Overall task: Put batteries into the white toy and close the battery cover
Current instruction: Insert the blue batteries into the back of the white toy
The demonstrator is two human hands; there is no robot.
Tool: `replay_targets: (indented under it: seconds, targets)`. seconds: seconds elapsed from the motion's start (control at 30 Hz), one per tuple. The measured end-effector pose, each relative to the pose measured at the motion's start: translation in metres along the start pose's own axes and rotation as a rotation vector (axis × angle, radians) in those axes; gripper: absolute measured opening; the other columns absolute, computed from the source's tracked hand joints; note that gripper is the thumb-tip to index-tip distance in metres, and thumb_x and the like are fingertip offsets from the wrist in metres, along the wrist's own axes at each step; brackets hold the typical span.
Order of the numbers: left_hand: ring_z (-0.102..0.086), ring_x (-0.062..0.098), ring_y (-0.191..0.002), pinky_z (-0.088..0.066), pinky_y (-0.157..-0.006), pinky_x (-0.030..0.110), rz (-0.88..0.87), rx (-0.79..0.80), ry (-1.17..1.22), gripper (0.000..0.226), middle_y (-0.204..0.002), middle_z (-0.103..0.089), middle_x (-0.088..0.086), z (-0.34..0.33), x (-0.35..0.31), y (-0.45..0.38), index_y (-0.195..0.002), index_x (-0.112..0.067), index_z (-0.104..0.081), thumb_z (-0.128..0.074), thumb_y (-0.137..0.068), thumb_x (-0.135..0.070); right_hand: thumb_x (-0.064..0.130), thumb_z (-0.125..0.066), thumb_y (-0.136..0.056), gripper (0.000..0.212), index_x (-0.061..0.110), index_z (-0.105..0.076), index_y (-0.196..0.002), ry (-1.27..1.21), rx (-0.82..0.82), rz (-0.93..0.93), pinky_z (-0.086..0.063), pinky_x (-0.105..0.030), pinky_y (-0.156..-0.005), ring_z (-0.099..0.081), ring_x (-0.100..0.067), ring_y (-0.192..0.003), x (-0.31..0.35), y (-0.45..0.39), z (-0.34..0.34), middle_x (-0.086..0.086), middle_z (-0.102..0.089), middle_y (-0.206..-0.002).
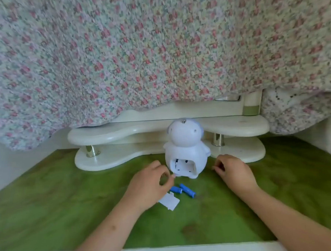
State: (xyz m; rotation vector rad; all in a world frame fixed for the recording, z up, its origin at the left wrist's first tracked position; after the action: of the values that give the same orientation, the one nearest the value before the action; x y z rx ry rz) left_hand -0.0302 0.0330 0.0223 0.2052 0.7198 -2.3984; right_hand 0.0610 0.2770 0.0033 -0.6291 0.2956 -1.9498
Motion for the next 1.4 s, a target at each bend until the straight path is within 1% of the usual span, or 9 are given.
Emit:
replay_targets:
  seconds: [0.17, 0.37, 0.47, 0.6, 0.67, 0.87, 1.13, 1.23, 1.4]
  targets:
    - [-0.059, 0.006, -0.085, -0.054, -0.069, 0.031, -0.068, 0.141, -0.036, 0.041, -0.099, -0.050, -0.018, -0.015, -0.007, -0.003, -0.096, -0.037, -0.057, -0.053, -0.076, -0.073, 0.021, -0.059, -0.096, 0.017, 0.007, -0.066, -0.091, -0.062, -0.128, -0.041, -0.046, -0.036, -0.058, -0.060, -0.028, -0.070, -0.005, -0.005, 0.007, -0.010, -0.067, -0.081]
    - [-0.060, 0.012, -0.077, -0.055, -0.072, 0.040, -0.037, 0.172, 0.091, 0.023, -0.090, -0.054, -0.013, -0.025, -0.008, -0.002, -0.078, -0.029, -0.060, -0.068, -0.076, -0.050, 0.032, -0.054, -0.099, 0.026, 0.010, -0.068, -0.099, -0.297, -0.182, -0.116, -0.041, -0.030, -0.066, -0.064, -0.025, -0.080, -0.002, 0.000, 0.011, -0.004, -0.068, -0.085]
    - [-0.058, 0.013, -0.075, -0.055, -0.073, 0.041, -0.007, 0.151, 0.141, 0.022, -0.087, -0.052, -0.011, -0.025, -0.001, -0.003, -0.074, -0.029, -0.057, -0.067, -0.075, -0.048, 0.040, -0.052, -0.099, 0.041, 0.013, -0.063, -0.127, -0.553, -0.133, -0.133, -0.040, -0.017, -0.076, -0.060, -0.014, -0.096, 0.012, 0.003, 0.017, 0.001, -0.066, -0.108]
    - [-0.056, 0.009, -0.079, -0.053, -0.075, 0.033, 0.009, 0.096, 0.227, 0.016, -0.092, -0.048, -0.013, -0.024, 0.010, -0.003, -0.078, -0.033, -0.059, -0.068, -0.076, -0.046, 0.059, -0.071, -0.078, 0.094, 0.023, -0.030, -0.155, -0.691, 0.054, -0.026, -0.037, -0.024, -0.102, -0.049, -0.010, -0.124, 0.031, -0.004, 0.008, 0.009, -0.046, -0.146]
    - [-0.055, 0.006, -0.085, -0.050, -0.079, 0.024, 0.002, 0.061, 0.273, 0.014, -0.097, -0.048, -0.014, -0.023, 0.013, -0.003, -0.082, -0.033, -0.061, -0.069, -0.076, -0.043, 0.048, -0.084, -0.071, 0.104, 0.025, -0.027, -0.155, -0.687, 0.137, 0.071, -0.039, -0.013, -0.096, -0.051, -0.005, -0.123, 0.044, -0.011, 0.003, 0.011, -0.046, -0.147]
    - [-0.057, 0.006, -0.099, -0.046, -0.090, 0.014, -0.055, -0.143, 0.391, 0.023, -0.106, -0.052, -0.008, -0.008, 0.012, -0.003, -0.095, -0.026, -0.068, -0.076, -0.073, -0.026, 0.029, -0.087, -0.073, 0.082, 0.028, -0.045, -0.142, -0.669, 0.108, 0.066, -0.041, 0.003, -0.068, -0.054, 0.010, -0.093, 0.055, -0.030, -0.001, 0.022, -0.055, -0.111]
    - [-0.064, 0.013, -0.100, -0.050, -0.090, 0.019, -0.088, -0.453, 0.460, 0.029, -0.108, -0.058, -0.010, 0.016, -0.010, -0.001, -0.100, -0.024, -0.070, -0.075, -0.072, -0.030, 0.040, -0.082, -0.077, 0.058, 0.029, -0.058, -0.128, -0.983, 0.028, -0.140, -0.055, -0.028, -0.083, -0.067, -0.012, -0.105, 0.047, -0.040, -0.020, 0.007, -0.070, -0.117]
    - [-0.066, 0.009, -0.101, -0.052, -0.090, 0.022, -0.051, -0.482, 0.485, 0.032, -0.108, -0.062, -0.013, 0.017, -0.032, -0.013, -0.102, -0.027, -0.069, -0.077, -0.071, -0.028, 0.045, -0.082, -0.075, 0.054, 0.031, -0.061, -0.121, -1.186, 0.053, -0.177, -0.059, -0.029, -0.079, -0.071, -0.014, -0.104, 0.046, -0.040, -0.021, 0.005, -0.073, -0.114]
    - [-0.064, 0.013, -0.097, -0.053, -0.083, 0.029, -0.086, -0.475, 0.311, 0.031, -0.103, -0.064, -0.008, 0.008, -0.081, -0.045, -0.102, -0.023, -0.066, -0.075, -0.073, -0.025, 0.058, -0.078, -0.065, 0.063, 0.026, -0.065, -0.118, -1.353, -0.005, -0.252, -0.061, -0.046, -0.088, -0.075, -0.020, -0.101, 0.044, -0.039, -0.011, -0.001, -0.077, -0.111]
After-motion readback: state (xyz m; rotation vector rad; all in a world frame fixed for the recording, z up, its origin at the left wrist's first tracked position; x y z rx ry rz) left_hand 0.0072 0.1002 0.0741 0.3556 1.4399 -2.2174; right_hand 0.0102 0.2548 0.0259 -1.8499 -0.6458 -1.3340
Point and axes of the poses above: each hand's wrist, its own y-axis away from the middle knuckle, its own z-axis out of the back of the hand, x = y × z, the point moved 5 cm from there along -y, towards the middle knuckle
